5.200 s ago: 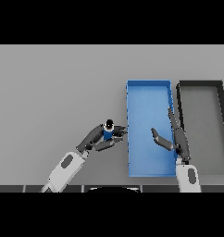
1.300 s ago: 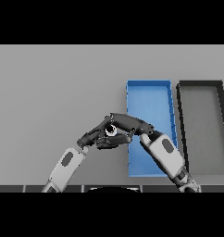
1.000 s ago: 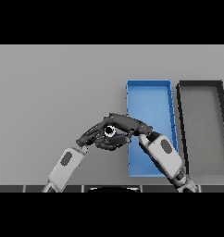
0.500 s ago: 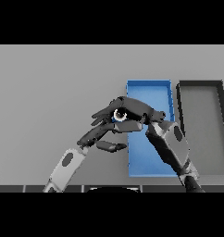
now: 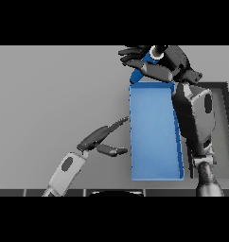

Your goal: Pick up the blue pipe and place it into the blue bin.

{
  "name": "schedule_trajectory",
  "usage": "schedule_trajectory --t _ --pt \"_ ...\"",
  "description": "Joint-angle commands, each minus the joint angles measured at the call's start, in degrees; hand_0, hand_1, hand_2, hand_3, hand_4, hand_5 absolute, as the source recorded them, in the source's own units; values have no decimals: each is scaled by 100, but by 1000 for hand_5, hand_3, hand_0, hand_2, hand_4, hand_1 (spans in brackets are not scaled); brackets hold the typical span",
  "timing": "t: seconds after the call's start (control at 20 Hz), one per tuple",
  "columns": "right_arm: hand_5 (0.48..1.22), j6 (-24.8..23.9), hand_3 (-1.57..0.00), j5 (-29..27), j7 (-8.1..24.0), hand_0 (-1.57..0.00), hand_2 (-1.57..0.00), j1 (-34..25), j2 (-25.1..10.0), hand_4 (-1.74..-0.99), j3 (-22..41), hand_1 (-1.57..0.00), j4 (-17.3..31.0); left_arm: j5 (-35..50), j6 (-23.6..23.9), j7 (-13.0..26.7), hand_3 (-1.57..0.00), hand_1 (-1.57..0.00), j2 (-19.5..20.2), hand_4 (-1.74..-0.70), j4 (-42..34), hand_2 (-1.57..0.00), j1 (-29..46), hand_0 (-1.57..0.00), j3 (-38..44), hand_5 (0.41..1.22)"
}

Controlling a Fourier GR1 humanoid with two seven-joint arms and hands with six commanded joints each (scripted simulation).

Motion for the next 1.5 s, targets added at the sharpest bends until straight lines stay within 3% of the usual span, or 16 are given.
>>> schedule_trajectory --t 0.0,0.15,0.3,0.55,0.9,1.0,1.05,1.25,1.3,1.35,1.45 --pt "1221 57 -1571 85 -41 -1571 -1571 24 -84 -1741 -98 -1571 246 -57 23 -48 0 0 -2 -890 46 0 10 0 -16 415" --pt "1221 239 -1571 511 -247 -1571 -1571 184 -315 -1741 -287 -1571 787 -126 24 -142 1 1 58 -877 139 1 -60 1 23 412" --pt "1221 255 -1571 570 -137 -1571 -1571 709 -352 -1741 -425 -1571 1019 -162 41 -131 1 1 19 -869 167 1 -101 1 -3 418" --pt "1221 188 -1571 776 115 -1571 -1571 1779 -349 -1741 -400 -1571 694 -97 24 -156 1 1 7 -875 53 1 53 1 -40 422" --pt "1221 -576 -1571 1304 1056 -1571 -1571 2967 -245 -1741 -152 -1571 -18 -56 -1 -185 1 1 12 -884 79 1 96 1 -24 425" --pt "1221 -833 -1521 1515 1115 -1571 -1571 3205 -215 -1741 5 -1571 23 -59 -10 -144 1 1 -2 -888 43 1 78 1 -50 422" --pt "1221 -927 -1255 1579 1115 -1571 -1571 3312 -243 -1741 103 -1571 34 -49 -4 -144 1 1 22 -887 13 1 81 1 -30 420" --pt "1221 -1473 -847 1689 1114 -1571 -1571 3455 -651 -1741 931 -1548 475 -84 37 -130 1 1 27 -883 -14 1 117 1 -35 421" --pt "1221 -1597 -788 1568 1114 -1465 -1339 3410 -777 -1678 1222 -1336 679 -111 50 -115 1 1 24 -882 -67 1 135 1 -70 421" --pt "1221 -1728 -630 1383 1114 -1172 -1071 3307 -1000 -1592 1513 -1069 921 -129 42 -163 1 1 63 -881 -83 1 198 1 -83 422" --pt "1221 -1962 -403 883 1113 -750 -685 3024 -1360 -1413 2203 -684 1243 -105 17 -94 1 1 74 -878 -115 1 173 1 -77 425"
